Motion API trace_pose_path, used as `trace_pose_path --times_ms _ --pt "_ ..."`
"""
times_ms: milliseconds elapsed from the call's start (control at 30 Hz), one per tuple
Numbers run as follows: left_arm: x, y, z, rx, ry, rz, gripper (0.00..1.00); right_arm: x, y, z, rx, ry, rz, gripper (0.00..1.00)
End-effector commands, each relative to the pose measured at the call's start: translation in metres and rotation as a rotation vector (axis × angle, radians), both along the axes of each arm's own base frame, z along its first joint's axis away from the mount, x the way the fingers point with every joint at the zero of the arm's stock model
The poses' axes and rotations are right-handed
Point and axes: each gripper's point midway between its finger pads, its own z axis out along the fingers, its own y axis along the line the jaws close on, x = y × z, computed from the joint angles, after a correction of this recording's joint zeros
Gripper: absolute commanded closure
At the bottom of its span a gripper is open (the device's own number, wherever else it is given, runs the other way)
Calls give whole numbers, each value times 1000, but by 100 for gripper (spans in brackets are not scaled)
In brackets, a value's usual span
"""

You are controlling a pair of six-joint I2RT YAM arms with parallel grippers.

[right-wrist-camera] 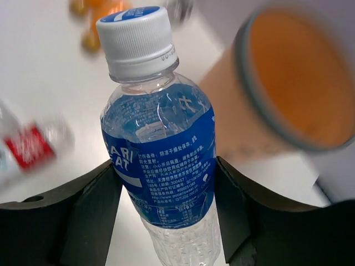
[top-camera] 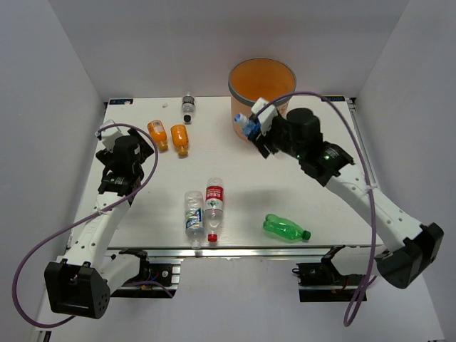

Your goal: Put the plastic bottles in the bin

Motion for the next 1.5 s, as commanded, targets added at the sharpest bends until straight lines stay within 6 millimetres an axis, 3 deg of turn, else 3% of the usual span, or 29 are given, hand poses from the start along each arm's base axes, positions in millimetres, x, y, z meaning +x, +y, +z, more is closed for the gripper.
trace_pose_path --times_ms 0,33,67,100,133,167,200,233,267,300,333,367,400,433,500,600,700,767,833,867,900,1000,1033,1067,1133,1200,1233,1333,1467 --pt "-1 3 20 -2 -46 22 2 2 35 134 312 -338 134 67" --pt "-1 3 19 -1 -42 24 2 13 28 176 432 -433 50 69" --pt "-1 4 18 -1 -39 26 2 22 24 191 474 -473 -1 72" --pt "-1 4 17 -1 -38 26 2 42 23 190 482 -489 -66 74" --pt "0 4 18 0 -36 27 2 52 13 219 535 -540 -138 77" --pt "0 4 18 0 -36 26 2 65 12 222 537 -535 -171 77" --pt "0 3 18 -2 -37 25 2 96 17 204 506 -495 -216 76" --pt "0 3 18 -4 -36 24 2 103 15 236 551 -527 -223 72" --pt "0 3 18 -6 -36 23 2 117 17 229 528 -501 -236 70" --pt "0 1 18 -11 -36 16 2 148 23 203 482 -462 -256 71" --pt "0 1 18 -13 -37 13 2 159 22 202 474 -460 -265 72" --pt "0 0 19 -14 -38 11 2 167 19 223 510 -487 -278 72" --pt "-1 1 18 -11 -36 17 2 195 17 193 469 -427 -316 70" --pt "-1 2 19 -10 -39 20 2 204 14 190 477 -409 -320 62" --pt "-2 4 19 -6 -35 28 2 225 5 171 498 -342 -357 59" --pt "-3 4 20 -6 -37 32 2 227 2 152 528 -276 -333 48" --pt "-4 4 21 -13 -37 34 2 215 3 148 518 -270 -293 41" --pt "-5 3 23 -18 -41 30 2 197 7 161 524 -272 -222 28" --pt "-5 2 24 -21 -50 25 2 184 7 159 507 -244 -201 18" --pt "-5 2 24 -22 -52 22 2 171 3 171 513 -251 -189 14" --pt "-6 2 25 -23 -56 22 2 164 3 163 507 -221 -179 11" --pt "-5 0 26 -27 -57 14 2 131 -2 164 507 -193 -137 11" --pt "-5 0 26 -27 -55 13 2 125 -2 142 482 -141 -131 11" --pt "-5 0 25 -27 -50 11 2 105 -8 141 466 -112 -130 11" --pt "-5 -1 25 -32 -48 10 2 76 -18 113 425 -38 -144 11" --pt "-5 -3 24 -44 -39 -1 2 54 -26 75 373 31 -205 11" --pt "-5 -5 27 -48 -42 -8 2 33 -34 39 336 93 -232 11" --pt "-5 -7 27 -55 -50 -19 2 -26 -32 -30 254 281 -249 11" --pt "-1 -12 24 -66 -49 -47 2 -86 -48 -85 62 488 -307 11"
